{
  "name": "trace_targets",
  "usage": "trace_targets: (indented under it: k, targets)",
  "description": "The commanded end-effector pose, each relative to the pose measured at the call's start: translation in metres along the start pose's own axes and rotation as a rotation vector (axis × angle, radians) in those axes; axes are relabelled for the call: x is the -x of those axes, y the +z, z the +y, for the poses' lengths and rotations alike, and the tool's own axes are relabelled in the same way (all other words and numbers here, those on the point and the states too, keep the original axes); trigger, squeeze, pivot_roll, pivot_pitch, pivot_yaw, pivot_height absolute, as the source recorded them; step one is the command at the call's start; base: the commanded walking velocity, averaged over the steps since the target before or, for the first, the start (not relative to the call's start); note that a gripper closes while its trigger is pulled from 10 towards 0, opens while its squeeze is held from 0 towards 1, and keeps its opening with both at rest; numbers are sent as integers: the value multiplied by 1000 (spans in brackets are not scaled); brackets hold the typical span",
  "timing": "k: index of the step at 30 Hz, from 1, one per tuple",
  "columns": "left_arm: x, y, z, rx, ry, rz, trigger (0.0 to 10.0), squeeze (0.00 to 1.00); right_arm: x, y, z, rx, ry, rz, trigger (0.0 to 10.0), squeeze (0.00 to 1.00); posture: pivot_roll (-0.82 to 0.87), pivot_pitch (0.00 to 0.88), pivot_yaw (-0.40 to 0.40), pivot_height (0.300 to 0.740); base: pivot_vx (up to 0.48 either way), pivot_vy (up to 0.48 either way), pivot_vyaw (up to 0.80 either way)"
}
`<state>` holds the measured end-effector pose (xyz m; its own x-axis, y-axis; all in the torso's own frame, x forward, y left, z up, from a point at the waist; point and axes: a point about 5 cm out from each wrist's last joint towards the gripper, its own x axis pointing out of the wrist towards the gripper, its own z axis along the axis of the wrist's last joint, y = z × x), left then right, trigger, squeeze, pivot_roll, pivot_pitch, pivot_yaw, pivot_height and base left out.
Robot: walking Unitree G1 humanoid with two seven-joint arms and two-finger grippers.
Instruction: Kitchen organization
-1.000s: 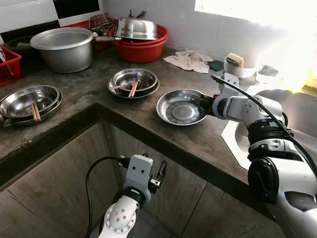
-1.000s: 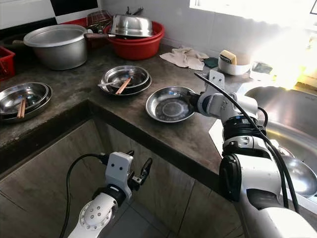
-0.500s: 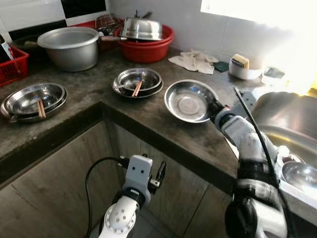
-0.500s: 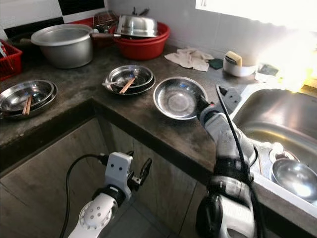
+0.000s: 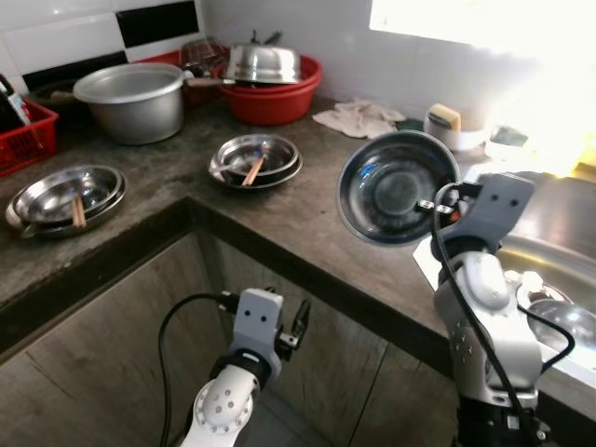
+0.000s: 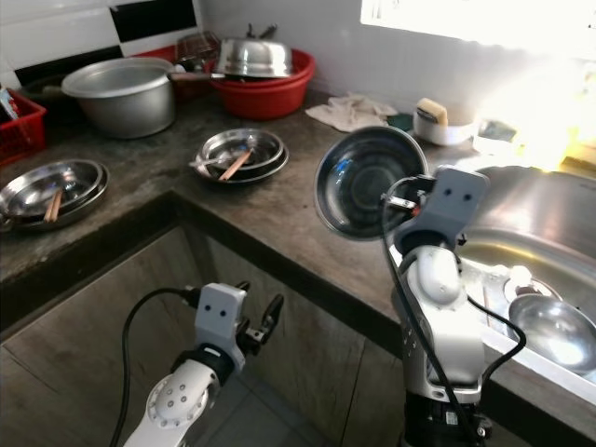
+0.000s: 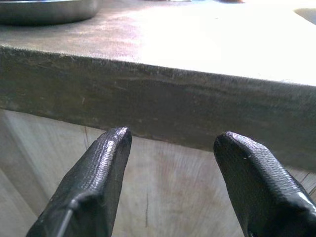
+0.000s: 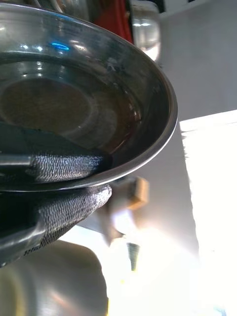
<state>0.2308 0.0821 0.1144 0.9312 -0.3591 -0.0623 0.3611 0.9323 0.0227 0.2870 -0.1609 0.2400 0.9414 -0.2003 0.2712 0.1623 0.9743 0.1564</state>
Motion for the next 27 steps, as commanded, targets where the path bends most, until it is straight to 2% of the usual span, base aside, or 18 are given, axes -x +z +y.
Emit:
trace_targets:
  k: [1, 2, 3, 5, 14, 20, 27]
  targets:
    - [0, 5, 0, 18, -7, -31, 10000, 0, 7, 9, 4, 45, 26, -68, 0, 0, 94, 28, -17, 740, 0, 0, 0]
    - [0, 5, 0, 18, -7, -31, 10000, 0, 7, 9, 4, 45, 26, -68, 0, 0, 94, 28, -17, 740, 0, 0, 0]
    - [-1, 9, 1, 35, -5, -55, 10000, 0, 16, 5, 6, 108, 59, -79, 0, 0, 94, 27, -15, 740, 0, 0, 0]
    - [-1, 10, 1, 37, -5, -58, 10000, 0, 18, 3, 6, 118, 67, -76, 0, 0, 94, 27, -15, 740, 0, 0, 0]
    - [-4, 11, 3, 18, -14, -65, 10000, 0, 26, -1, 9, 149, 69, -65, 0, 0, 92, 24, -10, 740, 0, 0, -800]
    - [-6, 13, 8, 28, -24, -72, 10000, 0, 25, -2, 10, 169, 82, -71, 0, 0, 88, 24, -7, 740, 0, 0, -790]
    - [-7, 13, 9, 34, -24, -70, 10000, 0, 23, 1, 11, 173, 79, -83, 0, 0, 87, 24, -6, 740, 0, 476, -788]
